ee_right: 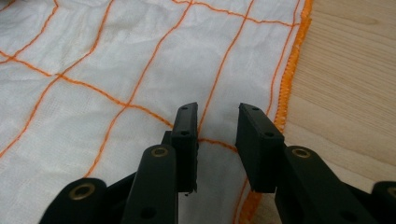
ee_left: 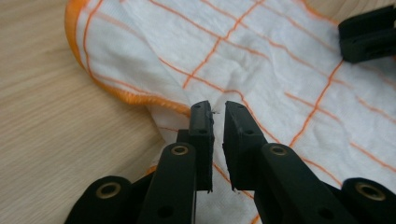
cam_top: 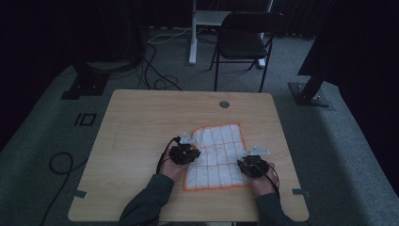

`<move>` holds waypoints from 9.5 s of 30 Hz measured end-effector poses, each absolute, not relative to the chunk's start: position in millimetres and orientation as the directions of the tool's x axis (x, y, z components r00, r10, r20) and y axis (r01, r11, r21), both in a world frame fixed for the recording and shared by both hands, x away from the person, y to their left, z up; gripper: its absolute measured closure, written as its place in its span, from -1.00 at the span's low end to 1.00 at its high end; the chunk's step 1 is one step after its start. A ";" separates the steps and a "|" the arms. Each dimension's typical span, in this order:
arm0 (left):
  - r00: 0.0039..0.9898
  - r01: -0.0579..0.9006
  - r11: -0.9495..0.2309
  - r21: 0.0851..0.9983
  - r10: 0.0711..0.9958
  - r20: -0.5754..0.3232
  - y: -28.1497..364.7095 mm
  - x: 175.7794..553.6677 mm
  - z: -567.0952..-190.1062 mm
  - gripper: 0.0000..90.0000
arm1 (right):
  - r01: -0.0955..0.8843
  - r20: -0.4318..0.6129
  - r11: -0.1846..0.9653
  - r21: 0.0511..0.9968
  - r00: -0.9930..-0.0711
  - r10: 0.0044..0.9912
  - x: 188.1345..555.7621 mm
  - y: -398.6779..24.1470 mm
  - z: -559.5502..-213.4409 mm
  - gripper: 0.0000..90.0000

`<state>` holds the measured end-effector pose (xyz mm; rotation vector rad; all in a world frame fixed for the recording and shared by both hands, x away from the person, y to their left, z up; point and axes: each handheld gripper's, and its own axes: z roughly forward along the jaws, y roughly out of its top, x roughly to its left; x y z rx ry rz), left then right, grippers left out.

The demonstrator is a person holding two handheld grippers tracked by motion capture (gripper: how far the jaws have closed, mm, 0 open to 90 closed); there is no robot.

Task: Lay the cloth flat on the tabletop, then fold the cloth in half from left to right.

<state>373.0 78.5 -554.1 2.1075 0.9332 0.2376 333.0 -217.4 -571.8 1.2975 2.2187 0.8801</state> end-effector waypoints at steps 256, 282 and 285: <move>0.718 0.527 -0.374 0.764 0.677 -0.164 20.0 380.9 -536.0 0.59 | 0.583 -0.026 0.338 0.739 -0.476 0.879 333.1 -218.8 -567.6 0.26; 0.596 0.560 -0.281 0.780 0.790 -0.143 117.4 357.7 -549.6 0.50 | 0.607 0.070 0.301 0.735 -0.510 0.858 387.6 -161.9 -568.1 0.46; 0.592 0.563 -0.278 0.778 0.793 -0.145 120.3 356.6 -551.3 0.50 | 0.622 0.091 0.292 0.727 -0.509 0.856 392.4 -160.9 -570.6 0.54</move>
